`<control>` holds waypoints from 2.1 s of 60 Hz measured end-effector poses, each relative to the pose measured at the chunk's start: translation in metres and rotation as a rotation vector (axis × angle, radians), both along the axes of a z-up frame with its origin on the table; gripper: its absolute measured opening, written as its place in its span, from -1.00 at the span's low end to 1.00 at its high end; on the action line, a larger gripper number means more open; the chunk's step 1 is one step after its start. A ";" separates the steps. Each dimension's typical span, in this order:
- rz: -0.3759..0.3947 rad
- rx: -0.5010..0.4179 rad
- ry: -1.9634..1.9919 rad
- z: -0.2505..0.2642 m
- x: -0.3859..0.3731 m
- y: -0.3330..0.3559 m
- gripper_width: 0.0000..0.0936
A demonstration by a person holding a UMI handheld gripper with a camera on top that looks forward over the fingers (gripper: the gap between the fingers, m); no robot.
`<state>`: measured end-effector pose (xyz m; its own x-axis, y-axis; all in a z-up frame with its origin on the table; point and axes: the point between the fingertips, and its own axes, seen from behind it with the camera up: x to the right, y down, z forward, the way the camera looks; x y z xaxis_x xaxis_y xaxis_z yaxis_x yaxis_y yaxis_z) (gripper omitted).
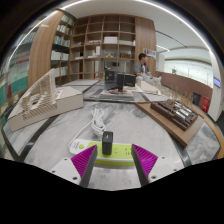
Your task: Unplug charger
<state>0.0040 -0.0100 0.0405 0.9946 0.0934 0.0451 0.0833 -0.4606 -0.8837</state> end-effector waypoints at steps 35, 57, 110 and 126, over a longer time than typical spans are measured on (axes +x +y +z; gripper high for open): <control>0.021 0.228 0.060 0.056 -0.021 0.049 -0.90; -0.028 0.199 -0.025 0.096 0.083 0.011 -0.89; -0.076 -0.136 -0.008 -0.024 0.125 -0.003 0.74; -0.005 -0.070 0.014 0.040 0.091 -0.093 0.81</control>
